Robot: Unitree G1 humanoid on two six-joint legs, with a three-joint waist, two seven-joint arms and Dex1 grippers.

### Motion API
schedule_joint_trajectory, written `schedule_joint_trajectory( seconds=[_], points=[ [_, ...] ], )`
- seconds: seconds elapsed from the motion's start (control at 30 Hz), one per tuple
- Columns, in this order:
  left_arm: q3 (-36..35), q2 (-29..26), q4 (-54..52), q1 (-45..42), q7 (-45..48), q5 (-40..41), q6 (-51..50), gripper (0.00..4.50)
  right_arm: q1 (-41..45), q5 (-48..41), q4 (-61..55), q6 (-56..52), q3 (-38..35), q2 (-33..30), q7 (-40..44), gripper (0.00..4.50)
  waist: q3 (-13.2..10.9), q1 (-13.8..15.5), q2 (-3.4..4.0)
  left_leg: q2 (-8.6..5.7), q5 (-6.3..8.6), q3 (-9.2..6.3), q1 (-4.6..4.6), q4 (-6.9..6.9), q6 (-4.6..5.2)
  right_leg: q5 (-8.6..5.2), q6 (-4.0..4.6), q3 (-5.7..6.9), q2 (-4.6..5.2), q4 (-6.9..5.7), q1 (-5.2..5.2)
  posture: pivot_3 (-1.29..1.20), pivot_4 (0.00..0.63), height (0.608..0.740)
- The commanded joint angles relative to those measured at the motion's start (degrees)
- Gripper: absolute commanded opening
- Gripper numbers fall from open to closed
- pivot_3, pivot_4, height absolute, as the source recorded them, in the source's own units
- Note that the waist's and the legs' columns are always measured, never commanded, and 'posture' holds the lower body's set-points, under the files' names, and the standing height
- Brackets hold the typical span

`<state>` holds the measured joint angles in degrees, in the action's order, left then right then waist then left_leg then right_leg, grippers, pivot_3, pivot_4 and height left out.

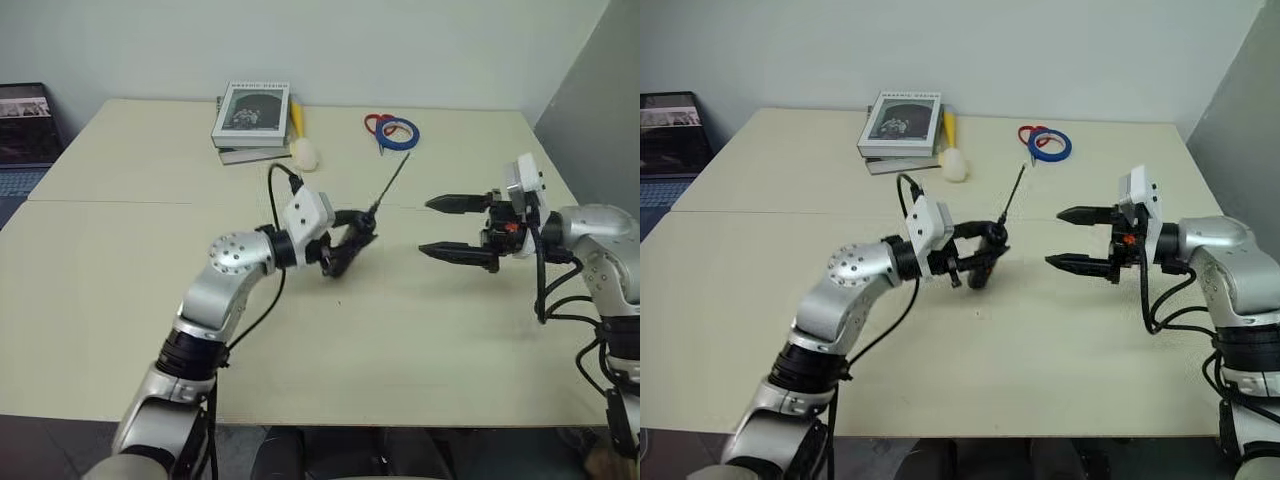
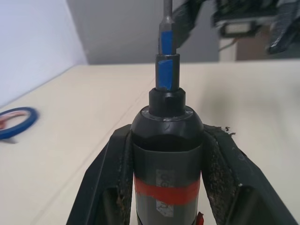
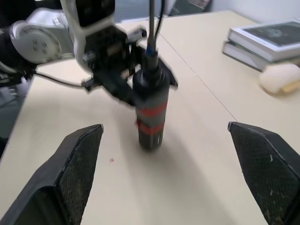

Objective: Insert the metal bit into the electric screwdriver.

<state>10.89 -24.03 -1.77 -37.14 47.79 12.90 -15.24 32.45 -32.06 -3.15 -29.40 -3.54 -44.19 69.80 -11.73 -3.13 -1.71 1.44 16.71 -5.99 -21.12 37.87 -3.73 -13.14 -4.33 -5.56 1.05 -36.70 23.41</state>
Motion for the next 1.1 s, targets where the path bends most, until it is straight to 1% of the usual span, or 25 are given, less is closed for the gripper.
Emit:
schedule_joint_trajectory(
  seconds=[0.03, 0.1, 0.2, 0.27, 0.3, 0.37, 0.47, 0.53, 0.6, 0.67, 0.77, 0.87, 0.97, 1.07, 1.1],
  points=[
    [1.11, -2.78, 2.52, -7.89, -0.23, -5.67, -0.07, 1.64, -3.57, -1.51, -7.38, 0.70, -5.03, -1.14, -3.19, 4.50, -0.01, 0.06, 0.01, 0.00, 0.00, 0.01, -0.05, -0.01, 0.00, 0.00, 0.00, -0.01, 0.00, 0.01, 0.03, 0.00, 0.150, 0.740],
    [3.21, -4.42, 4.91, -10.22, 1.86, -8.00, -1.23, 1.64, -6.48, -0.44, -10.40, 0.95, -6.23, -1.32, -5.91, 4.50, 0.00, 0.08, 0.02, 0.00, 0.00, -0.01, -0.13, -0.01, 0.00, -0.01, -0.01, 0.00, 0.00, 0.05, 0.07, 0.00, 0.150, 0.740],
    [8.57, -6.53, 9.69, -12.89, 6.73, -12.39, -1.25, 1.64, -12.54, 0.69, -17.06, -1.14, -7.91, -4.76, -7.93, 4.50, -0.02, 0.20, 0.06, -0.01, 0.00, -0.02, -0.19, -0.05, -0.01, -0.05, -0.04, 0.02, 0.02, 0.15, 0.09, 0.00, 0.150, 0.740],
    [11.27, -6.65, 12.57, -14.19, 9.50, -14.29, -0.15, 1.64, -15.18, 0.28, -21.49, -3.38, -9.12, -7.50, -9.06, 4.50, -0.05, 0.31, 0.08, -0.02, 0.00, -0.01, -0.29, -0.04, -0.01, -0.07, -0.05, 0.02, 0.04, 0.22, 0.14, 0.00, 0.150, 0.740],
    [11.94, -6.48, 13.76, -14.64, 10.50, -14.66, 0.11, 1.64, -15.74, 0.27, -22.77, -3.78, -9.52, -8.03, -9.95, 4.50, -0.04, 0.34, 0.09, -0.01, 0.00, -0.02, -0.52, 0.00, -0.01, -0.05, -0.04, 0.03, 0.04, 0.25, 0.31, 0.00, 0.150, 0.740],
    [14.81, -5.82, 17.89, -16.76, 12.81, -17.18, 2.82, 1.64, -16.92, -3.47, -25.62, -6.75, -11.64, -9.88, -9.19, 4.50, -0.04, 0.23, 0.10, -0.02, 0.00, 0.00, -0.59, 0.02, -0.02, -0.02, -0.05, 0.01, 0.04, 0.30, 0.37, 0.00, 0.150, 0.740],
    [16.82, -4.29, 22.94, -19.53, 16.03, -18.61, 5.19, 1.64, -18.40, -4.84, -28.27, -7.86, -13.36, -11.16, -9.67, 4.50, -0.03, 0.17, 0.10, -0.01, 0.00, -0.02, -0.55, 0.01, -0.01, -0.03, -0.08, 0.04, 0.03, 0.29, 0.34, 0.00, 0.150, 0.740],
    [19.01, -2.11, 29.14, -22.94, 19.82, -19.87, 7.15, 1.64, -19.86, -5.25, -30.37, -9.01, -14.16, -13.24, -9.05, 4.50, -0.03, 0.22, 0.10, -0.01, 0.00, -0.01, -0.54, 0.03, 0.00, -0.02, -0.11, 0.02, 0.02, 0.29, 0.33, 0.00, 0.150, 0.740],
    [21.92, 0.66, 37.51, -26.39, 23.13, -22.41, 11.07, 1.64, -20.53, -5.61, -31.39, -10.79, -14.42, -15.64, -8.77, 4.50, -0.03, 0.19, 0.10, -0.02, 0.00, 0.00, -0.57, 0.06, 0.00, 0.00, -0.14, 0.02, 0.02, 0.30, 0.33, 0.00, 0.150, 0.740],
    [23.86, 2.77, 44.16, -28.68, 23.62, -25.16, 14.76, 1.64, -20.41, -5.49, -31.14, -11.65, -14.21, -16.77, -9.55, 4.50, -0.03, 0.10, 0.10, -0.03, 0.00, 0.09, -0.56, 0.10, 0.00, 0.01, -0.16, -0.06, 0.03, 0.32, 0.32, 0.00, 0.150, 0.740],
    [24.67, 6.18, 52.20, -31.27, 23.92, -27.40, 17.71, 1.64, -20.97, -4.67, -30.36, -11.60, -14.24, -18.45, -9.44, 4.50, -0.03, -0.24, 0.09, -0.02, 0.00, 0.11, -0.56, 0.08, 0.01, 0.02, -0.18, -0.08, 0.02, 0.36, 0.33, 0.00, 0.150, 0.740],
    [24.15, 8.36, 57.16, -32.99, 23.74, -28.76, 20.11, 1.64, -21.39, -5.72, -30.33, -12.25, -14.81, -19.16, -9.16, 4.50, -0.03, -0.38, 0.09, -0.02, 0.01, 0.11, -0.59, 0.04, 0.03, 0.02, -0.17, -0.10, 0.01, 0.37, 0.37, 0.00, 0.150, 0.740],
    [24.31, 11.21, 60.73, -33.87, 23.13, -30.00, 21.93, 1.64, -23.10, -4.56, -30.51, -11.97, -15.06, -20.50, -8.61, 4.50, -0.02, -0.13, 0.09, -0.02, 0.02, 0.10, -0.61, 0.03, 0.04, 0.01, -0.15, -0.10, 0.01, 0.37, 0.38, 0.00, 0.150, 0.740],
    [24.73, 11.30, 61.02, -33.70, 24.78, -31.05, 22.96, 1.64, -23.38, -4.88, -30.64, -11.96, -15.39, -20.86, -8.48, 4.50, -0.02, 0.19, 0.08, -0.04, 0.02, 0.10, -0.63, 0.07, 0.04, 0.02, -0.16, -0.10, 0.03, 0.38, 0.35, 0.00, 0.150, 0.740],
    [24.73, 11.18, 60.96, -33.67, 25.15, -31.31, 23.42, 1.99, -23.47, -4.88, -30.52, -11.87, -15.48, -21.04, -8.40, 4.50, -0.02, 0.19, 0.08, -0.04, 0.02, 0.10, -0.63, 0.09, 0.04, 0.03, -0.18, -0.10, 0.03, 0.38, 0.34, 0.00, 0.150, 0.740]
  ],
)
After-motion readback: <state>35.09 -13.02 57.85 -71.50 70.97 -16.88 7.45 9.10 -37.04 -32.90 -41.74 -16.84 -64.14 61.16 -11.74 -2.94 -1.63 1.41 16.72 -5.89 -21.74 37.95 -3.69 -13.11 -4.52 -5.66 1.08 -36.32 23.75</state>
